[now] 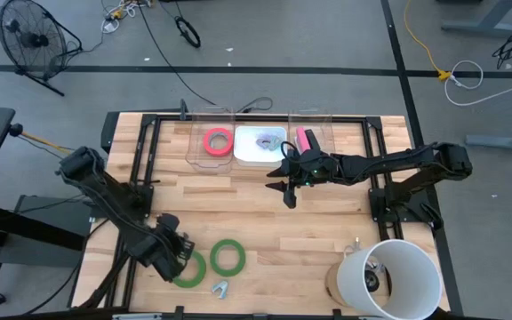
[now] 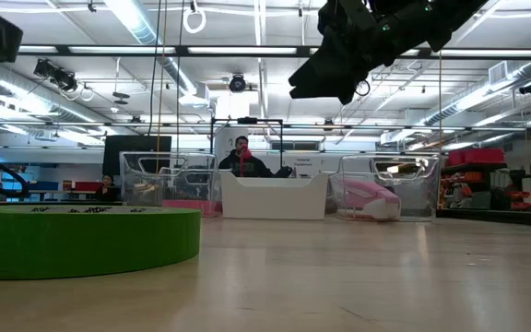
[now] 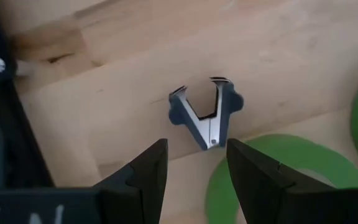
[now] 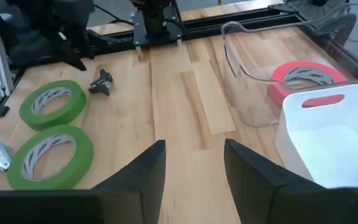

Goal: Pick and place Stapler, Stapler remover, tape
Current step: Put the black staple remover into the white bin

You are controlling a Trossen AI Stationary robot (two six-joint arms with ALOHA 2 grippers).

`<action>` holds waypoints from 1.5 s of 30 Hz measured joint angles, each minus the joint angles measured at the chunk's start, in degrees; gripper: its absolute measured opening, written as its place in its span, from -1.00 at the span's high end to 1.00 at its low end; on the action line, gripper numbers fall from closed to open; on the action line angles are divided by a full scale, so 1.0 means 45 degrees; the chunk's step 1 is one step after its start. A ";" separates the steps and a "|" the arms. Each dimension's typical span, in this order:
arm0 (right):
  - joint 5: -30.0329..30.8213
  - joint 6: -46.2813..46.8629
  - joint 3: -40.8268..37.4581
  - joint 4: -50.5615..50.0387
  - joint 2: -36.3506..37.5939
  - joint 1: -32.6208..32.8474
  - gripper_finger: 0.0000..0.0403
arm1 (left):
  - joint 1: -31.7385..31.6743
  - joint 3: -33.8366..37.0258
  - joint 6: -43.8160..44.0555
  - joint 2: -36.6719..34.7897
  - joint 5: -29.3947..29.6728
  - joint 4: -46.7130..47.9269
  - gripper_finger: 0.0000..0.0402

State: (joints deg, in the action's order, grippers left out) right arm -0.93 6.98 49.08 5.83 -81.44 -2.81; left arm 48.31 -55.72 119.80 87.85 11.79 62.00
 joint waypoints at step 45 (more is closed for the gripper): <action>0.0005 -0.0005 0.0000 0.0091 -0.0003 0.0005 0.19 | -0.1153 0.0005 -0.0561 0.2551 0.2029 0.1841 0.81</action>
State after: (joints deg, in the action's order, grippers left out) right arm -0.91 6.96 49.08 6.24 -81.45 -2.79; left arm 43.12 -55.70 117.27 99.33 20.93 70.28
